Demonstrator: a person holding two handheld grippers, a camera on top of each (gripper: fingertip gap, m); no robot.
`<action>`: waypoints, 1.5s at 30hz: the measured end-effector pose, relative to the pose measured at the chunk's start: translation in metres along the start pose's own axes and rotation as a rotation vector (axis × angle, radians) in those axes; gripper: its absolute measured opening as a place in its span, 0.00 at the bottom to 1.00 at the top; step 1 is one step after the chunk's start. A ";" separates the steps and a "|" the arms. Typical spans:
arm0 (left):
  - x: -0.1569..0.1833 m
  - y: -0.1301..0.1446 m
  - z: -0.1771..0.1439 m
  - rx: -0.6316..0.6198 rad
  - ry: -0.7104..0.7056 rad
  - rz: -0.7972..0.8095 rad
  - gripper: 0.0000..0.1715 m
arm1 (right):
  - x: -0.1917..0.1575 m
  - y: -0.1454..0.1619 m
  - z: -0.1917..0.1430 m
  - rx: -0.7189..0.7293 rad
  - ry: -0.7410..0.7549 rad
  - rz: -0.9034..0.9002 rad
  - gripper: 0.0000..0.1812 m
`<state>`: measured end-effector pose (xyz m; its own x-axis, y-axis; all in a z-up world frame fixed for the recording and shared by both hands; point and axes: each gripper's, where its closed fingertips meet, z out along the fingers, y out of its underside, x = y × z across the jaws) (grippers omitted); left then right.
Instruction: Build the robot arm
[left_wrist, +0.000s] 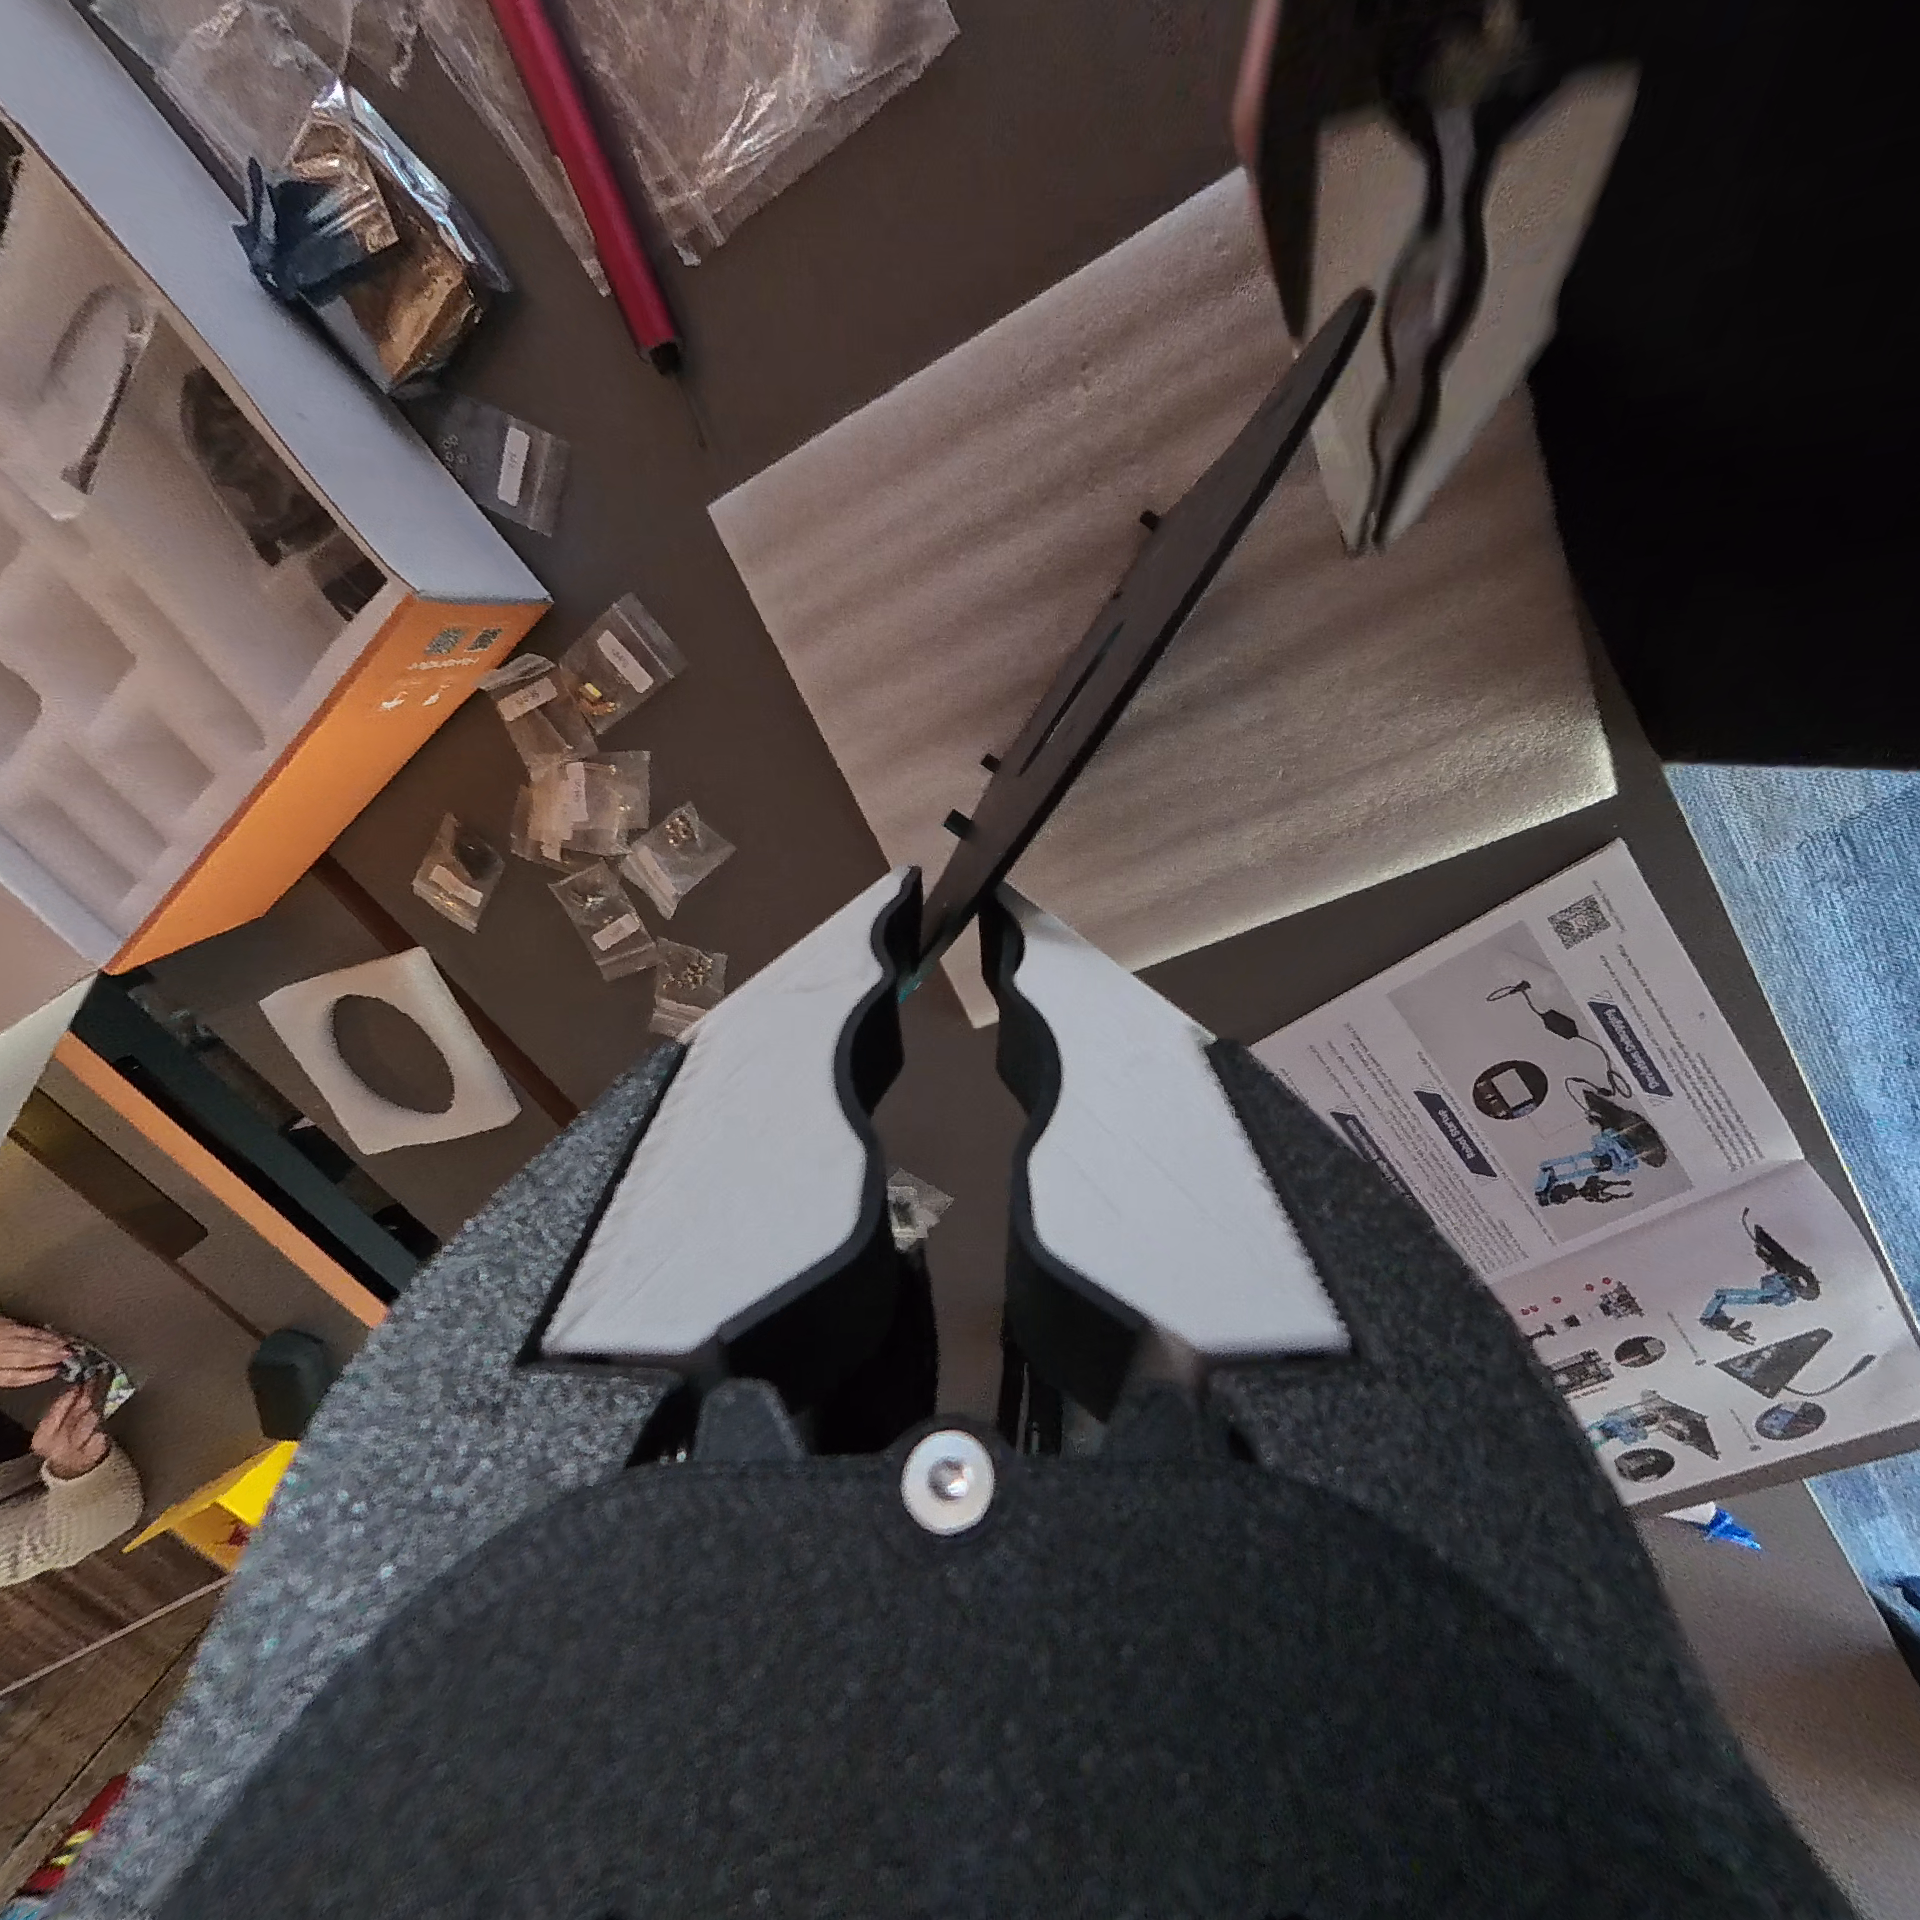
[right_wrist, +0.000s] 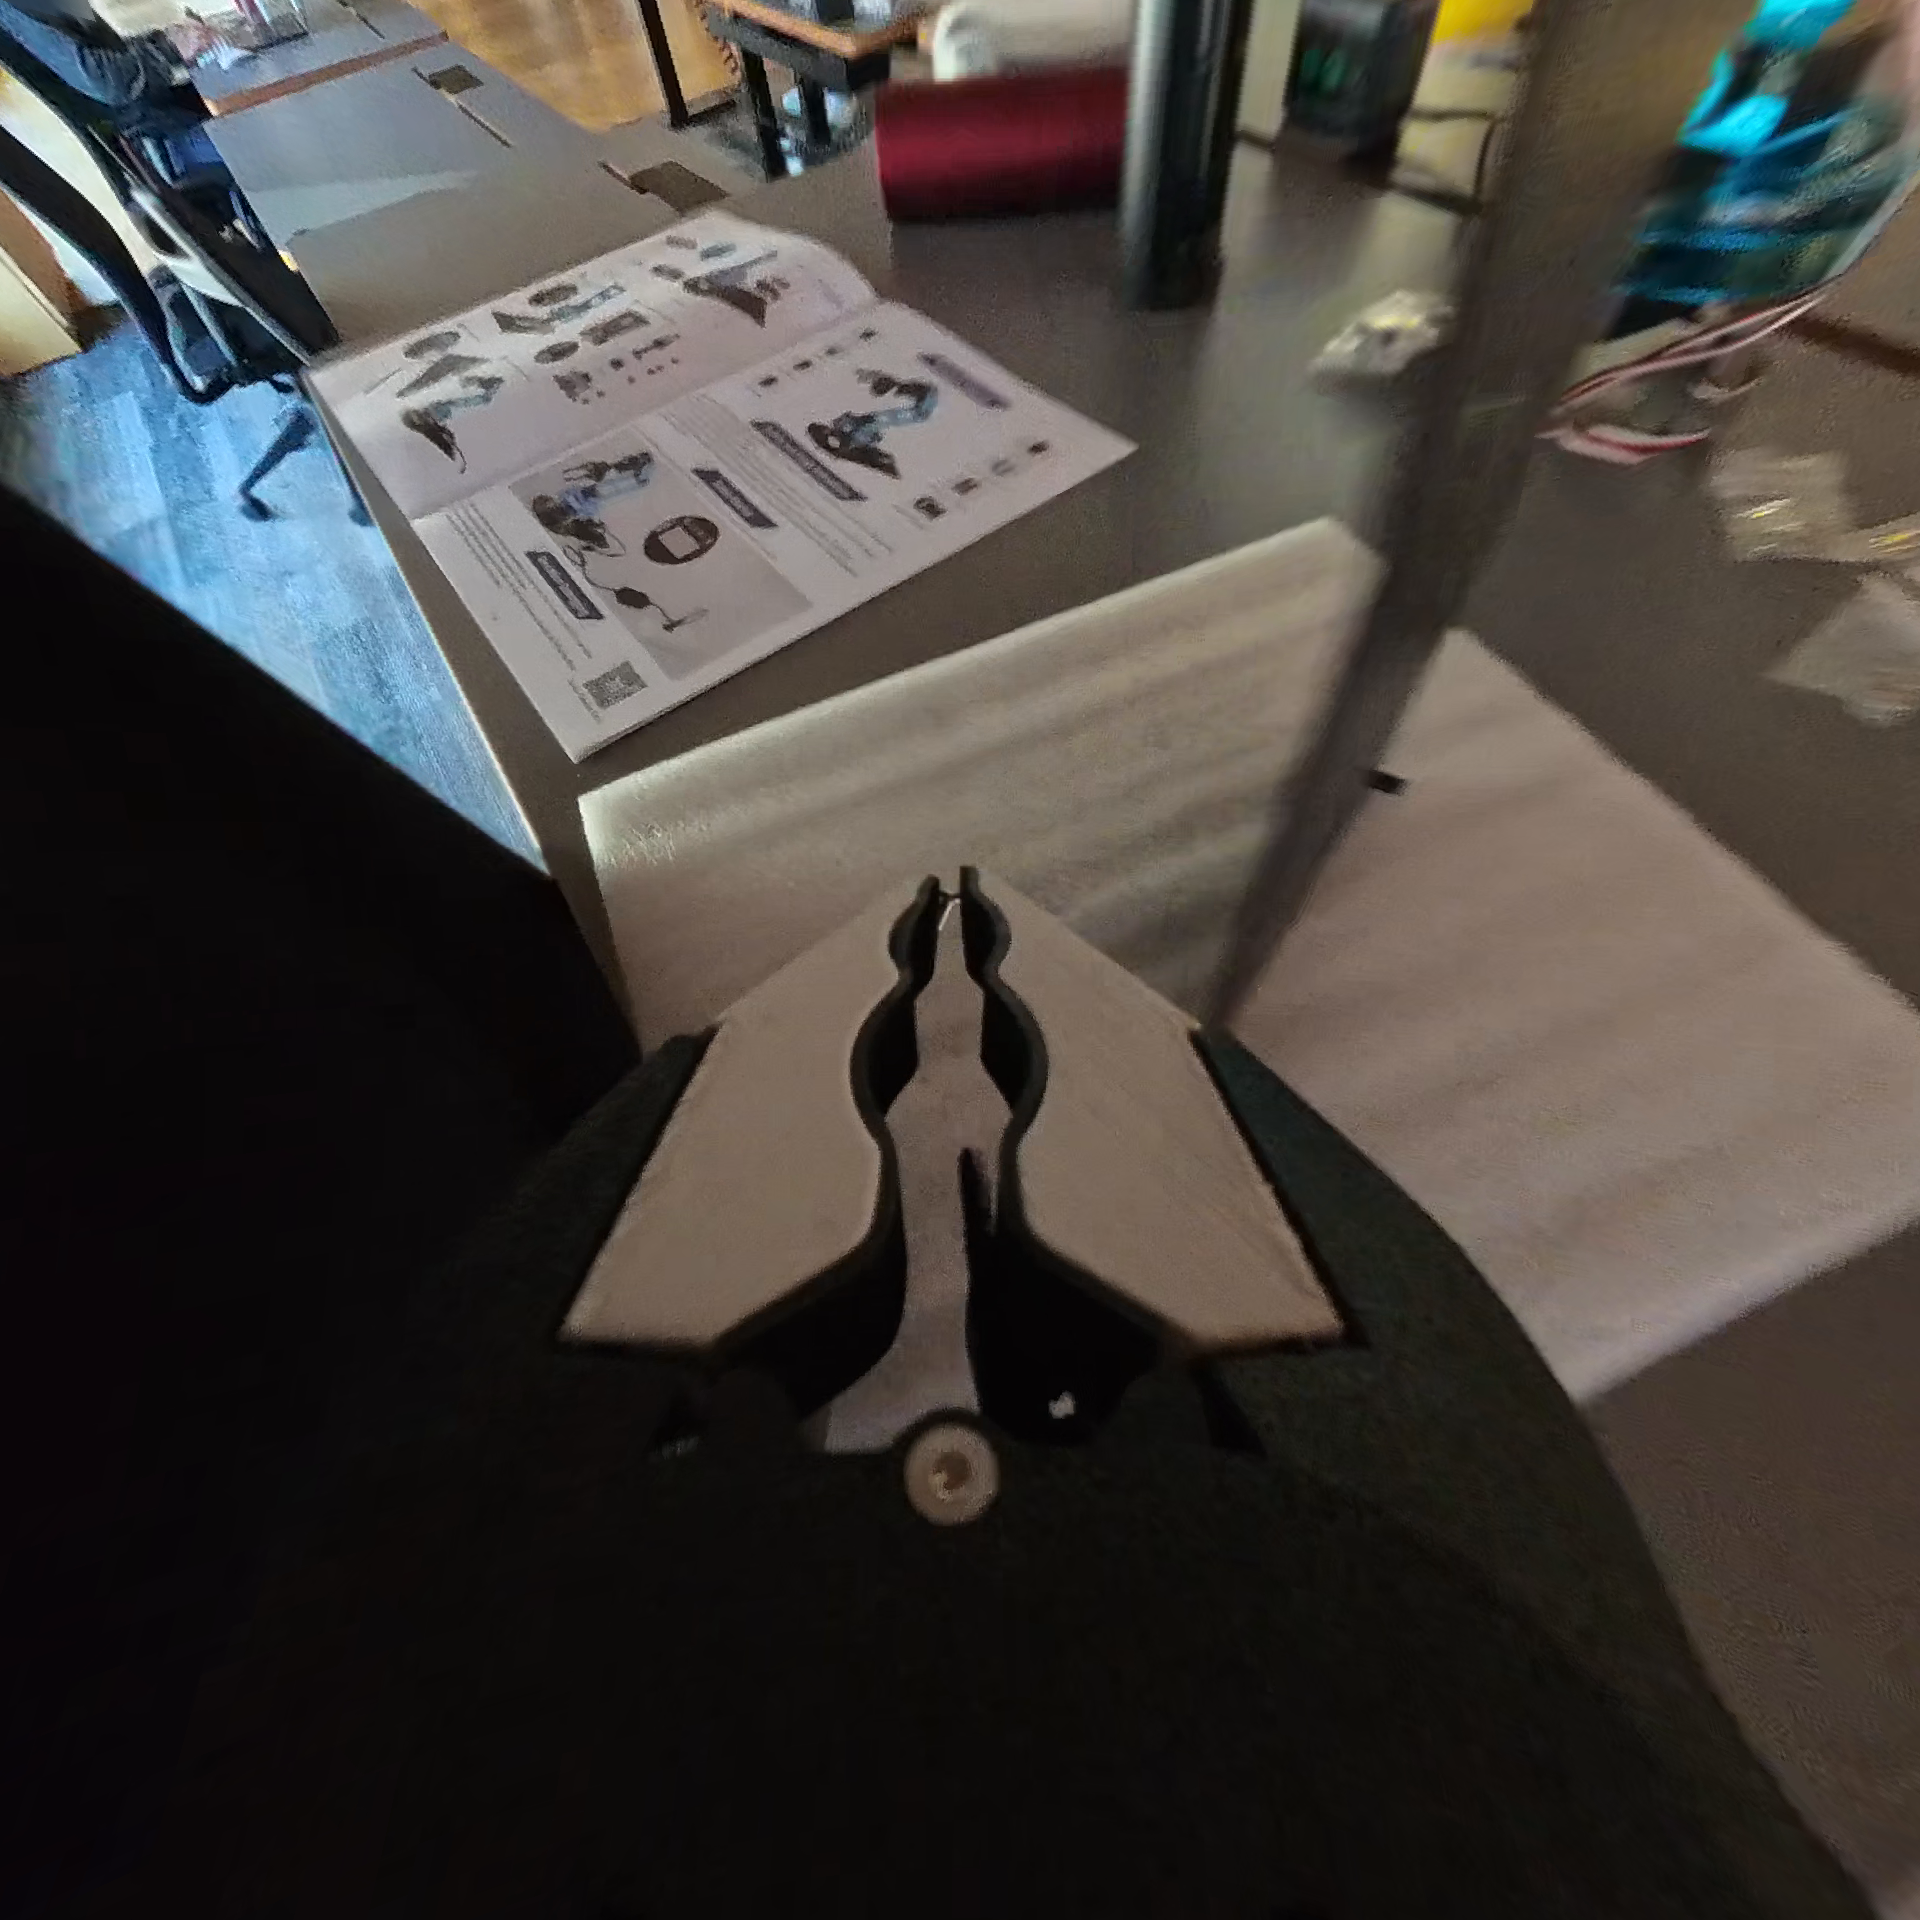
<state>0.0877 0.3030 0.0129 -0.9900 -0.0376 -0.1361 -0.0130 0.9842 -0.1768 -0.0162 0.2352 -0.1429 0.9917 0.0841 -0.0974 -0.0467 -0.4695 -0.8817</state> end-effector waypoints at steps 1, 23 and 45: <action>-0.002 -0.001 0.000 -0.001 0.003 0.003 0.06 | -0.005 0.002 0.018 -0.011 0.021 -0.004 0.02; -0.011 -0.007 0.003 0.017 -0.016 -0.032 0.07 | 0.052 -0.142 -0.097 0.237 0.384 0.015 0.26; 0.152 0.035 0.144 0.611 -0.164 -0.595 0.14 | 0.072 -0.137 -0.074 0.120 0.524 0.050 0.01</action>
<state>-0.0431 0.3069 -0.1542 -0.8093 -0.5872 0.0144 -0.3977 0.5297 -0.7492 0.0702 0.2401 0.0047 0.9135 -0.3997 0.0760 -0.0782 -0.3556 -0.9314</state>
